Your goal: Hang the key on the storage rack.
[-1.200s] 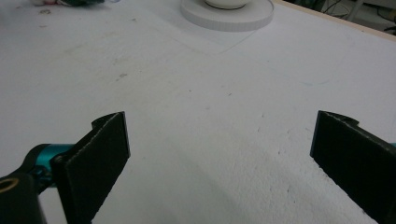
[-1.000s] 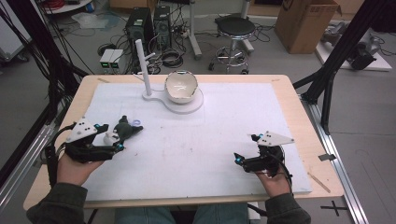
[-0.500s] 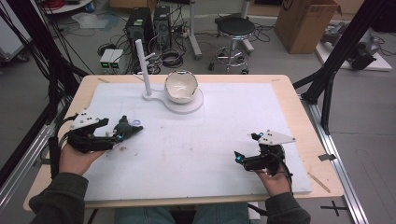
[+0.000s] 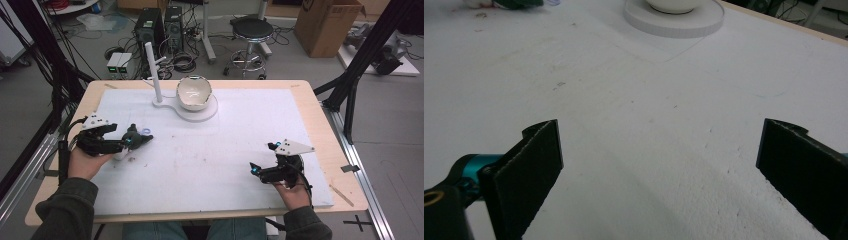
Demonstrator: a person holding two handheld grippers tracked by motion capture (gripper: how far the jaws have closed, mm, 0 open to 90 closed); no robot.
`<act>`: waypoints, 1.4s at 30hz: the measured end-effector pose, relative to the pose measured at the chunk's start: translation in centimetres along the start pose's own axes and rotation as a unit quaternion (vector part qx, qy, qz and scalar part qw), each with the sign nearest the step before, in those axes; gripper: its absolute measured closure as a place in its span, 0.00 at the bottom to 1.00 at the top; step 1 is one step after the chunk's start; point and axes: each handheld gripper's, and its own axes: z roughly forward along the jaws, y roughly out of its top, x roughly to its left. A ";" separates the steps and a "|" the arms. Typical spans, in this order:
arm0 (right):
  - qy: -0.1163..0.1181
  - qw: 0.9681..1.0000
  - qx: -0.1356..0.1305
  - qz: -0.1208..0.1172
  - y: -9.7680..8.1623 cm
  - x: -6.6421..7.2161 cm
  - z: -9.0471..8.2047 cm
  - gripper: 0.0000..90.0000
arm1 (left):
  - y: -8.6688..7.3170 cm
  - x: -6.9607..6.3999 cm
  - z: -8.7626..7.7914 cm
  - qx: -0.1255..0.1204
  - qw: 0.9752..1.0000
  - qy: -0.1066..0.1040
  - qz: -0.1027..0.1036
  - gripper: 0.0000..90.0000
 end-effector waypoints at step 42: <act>0.004 1.000 -0.009 -0.005 0.0 -0.1 -0.4 0.04 | -2.2 0.3 4.4 0.106 0.994 0.018 0.024 0.42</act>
